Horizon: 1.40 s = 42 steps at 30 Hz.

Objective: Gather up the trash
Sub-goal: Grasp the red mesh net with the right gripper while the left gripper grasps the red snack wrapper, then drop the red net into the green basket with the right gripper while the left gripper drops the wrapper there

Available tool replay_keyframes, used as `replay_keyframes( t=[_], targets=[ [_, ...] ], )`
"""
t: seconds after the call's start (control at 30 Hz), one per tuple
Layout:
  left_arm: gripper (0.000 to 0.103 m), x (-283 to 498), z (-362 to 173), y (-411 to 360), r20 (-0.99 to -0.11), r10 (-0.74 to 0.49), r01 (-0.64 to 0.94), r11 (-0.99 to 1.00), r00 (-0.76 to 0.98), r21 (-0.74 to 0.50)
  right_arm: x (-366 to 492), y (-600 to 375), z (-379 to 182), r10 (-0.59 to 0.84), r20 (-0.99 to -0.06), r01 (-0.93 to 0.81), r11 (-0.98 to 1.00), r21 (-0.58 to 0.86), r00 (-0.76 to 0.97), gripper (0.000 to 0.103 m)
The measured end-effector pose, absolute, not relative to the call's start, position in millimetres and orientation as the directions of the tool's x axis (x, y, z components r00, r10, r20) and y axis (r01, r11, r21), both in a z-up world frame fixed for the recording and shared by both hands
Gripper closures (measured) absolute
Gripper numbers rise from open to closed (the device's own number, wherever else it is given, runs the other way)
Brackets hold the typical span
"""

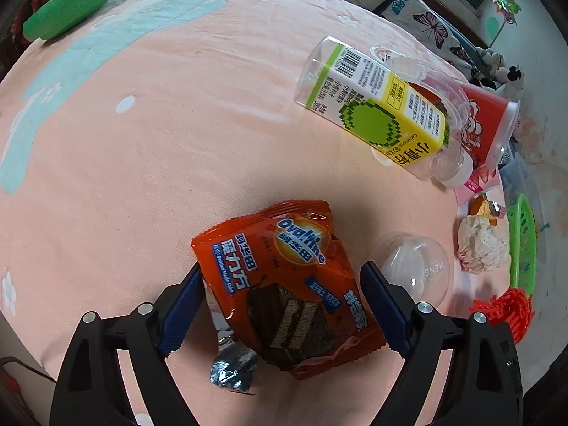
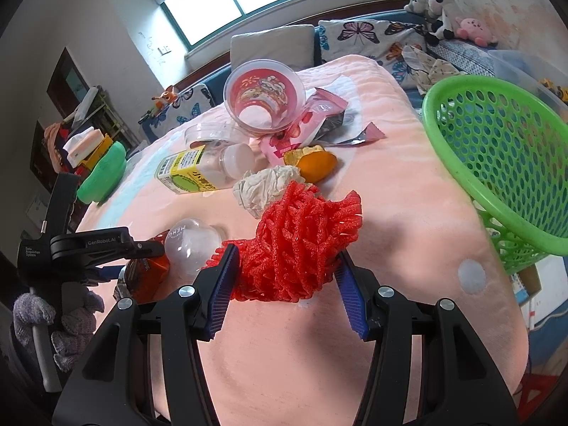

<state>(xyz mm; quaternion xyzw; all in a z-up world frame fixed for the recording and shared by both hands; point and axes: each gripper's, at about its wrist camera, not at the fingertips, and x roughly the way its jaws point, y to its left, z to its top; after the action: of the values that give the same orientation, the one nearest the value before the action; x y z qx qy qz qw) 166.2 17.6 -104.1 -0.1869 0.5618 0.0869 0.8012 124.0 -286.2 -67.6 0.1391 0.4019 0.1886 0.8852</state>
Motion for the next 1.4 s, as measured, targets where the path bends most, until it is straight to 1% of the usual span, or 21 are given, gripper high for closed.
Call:
replay_keyframes(
  t=[0.07, 0.17, 0.23, 0.4, 0.57, 0.77, 0.97, 1.17, 1.4],
  targets=[
    [0.019, 165.4, -103.3, 17.8, -0.931, -0.056, -0.35, 0.917, 0.361, -0.191, 123.9, -286.4, -67.4, 0.445, -0.659, -0.222, 0.89, 0.398, 0.607, 0.048],
    [0.029, 166.1, -102.2, 17.4, -0.927, -0.059, -0.343, 0.919, 0.371, -0.196, 123.6, -287.0, -64.9, 0.44, -0.657, -0.222, 0.893, 0.392, 0.612, 0.048],
    [0.032, 163.9, -99.6, 16.7, -0.923, -0.074, -0.327, 0.922, 0.377, -0.207, 123.1, -288.6, -63.0, 0.436, -0.655, -0.22, 0.895, 0.389, 0.617, 0.048],
    [0.045, 160.2, -90.4, 11.9, -0.908, -0.107, -0.287, 0.928, 0.404, -0.237, 121.3, -294.6, -54.9, 0.425, -0.647, -0.216, 0.9, 0.379, 0.633, 0.048],
    [0.05, 154.0, -73.2, 5.4, -0.889, -0.126, -0.235, 0.94, 0.439, -0.249, 119.9, -304.1, -47.6, 0.413, -0.64, -0.205, 0.904, 0.375, 0.648, 0.048],
    [0.051, 146.1, -46.7, 3.5, -0.86, -0.168, -0.183, 0.941, 0.482, -0.286, 118.2, -320.0, -40.0, 0.382, -0.639, -0.187, 0.917, 0.352, 0.668, 0.048],
    [0.051, 149.5, -16.0, -16.0, -0.818, -0.242, -0.083, 0.94, 0.523, -0.331, 121.4, -350.1, -33.8, 0.319, -0.639, -0.129, 0.937, 0.326, 0.7, 0.048],
    [0.051, 169.1, 5.7, -58.2, -0.781, -0.317, 0.047, 0.936, 0.538, -0.348, 130.7, -388.3, -26.6, 0.224, -0.644, -0.048, 0.959, 0.279, 0.732, 0.048],
    [0.051, 199.3, 18.6, -116.0, -0.755, -0.408, 0.195, 0.912, 0.513, -0.36, 147.0, -429.4, -26.3, 0.096, -0.661, 0.06, 0.976, 0.209, 0.744, 0.048]
  ],
)
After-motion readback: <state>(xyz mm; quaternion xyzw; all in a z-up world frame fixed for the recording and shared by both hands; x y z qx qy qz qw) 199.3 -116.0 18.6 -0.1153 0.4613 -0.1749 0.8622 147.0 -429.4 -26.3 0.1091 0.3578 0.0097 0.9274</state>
